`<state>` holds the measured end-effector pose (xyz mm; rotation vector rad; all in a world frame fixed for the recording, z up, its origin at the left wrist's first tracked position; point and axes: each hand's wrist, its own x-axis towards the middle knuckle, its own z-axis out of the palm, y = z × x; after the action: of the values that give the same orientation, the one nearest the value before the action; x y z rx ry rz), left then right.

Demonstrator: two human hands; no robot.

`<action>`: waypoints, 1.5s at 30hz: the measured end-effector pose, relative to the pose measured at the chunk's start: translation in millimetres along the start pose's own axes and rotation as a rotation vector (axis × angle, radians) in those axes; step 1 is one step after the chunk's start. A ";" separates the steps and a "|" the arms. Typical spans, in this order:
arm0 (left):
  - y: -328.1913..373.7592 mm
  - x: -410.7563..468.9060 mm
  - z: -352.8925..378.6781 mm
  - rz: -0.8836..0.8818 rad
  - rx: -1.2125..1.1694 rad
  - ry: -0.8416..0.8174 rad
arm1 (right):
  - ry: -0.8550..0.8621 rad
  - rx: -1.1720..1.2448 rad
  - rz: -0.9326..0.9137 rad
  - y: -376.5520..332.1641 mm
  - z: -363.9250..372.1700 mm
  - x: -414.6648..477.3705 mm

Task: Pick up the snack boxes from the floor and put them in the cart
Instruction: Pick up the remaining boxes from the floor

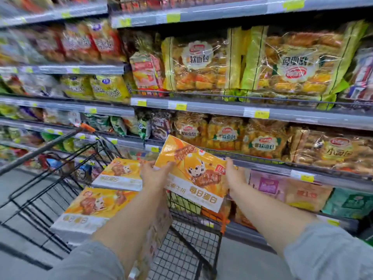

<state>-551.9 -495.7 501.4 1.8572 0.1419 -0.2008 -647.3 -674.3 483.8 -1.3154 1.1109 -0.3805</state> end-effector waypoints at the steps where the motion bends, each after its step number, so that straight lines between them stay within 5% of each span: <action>1: -2.6 16.0 -17.2 -0.008 -0.008 0.004 | -0.007 0.002 -0.004 -2.4 22.2 -5.6; 17: -13.5 153.6 -172.4 -0.106 0.219 0.128 | -0.248 -0.405 -0.045 -42.0 220.0 -46.1; 23: -23.0 175.8 -186.4 -0.164 0.542 -0.045 | -0.434 -0.501 -0.032 -29.5 253.0 -48.3; 32: -11.0 151.6 -147.5 -0.163 0.468 0.023 | -0.457 -0.471 -0.082 -19.0 233.7 -46.8; 45: -16.9 23.6 -45.0 0.277 0.277 -0.118 | -0.256 -0.439 -0.054 22.0 80.3 -56.0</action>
<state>-529.2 -447.9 493.4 2.1098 -0.2351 -0.1422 -616.4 -579.1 477.1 -1.7280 0.9733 0.0014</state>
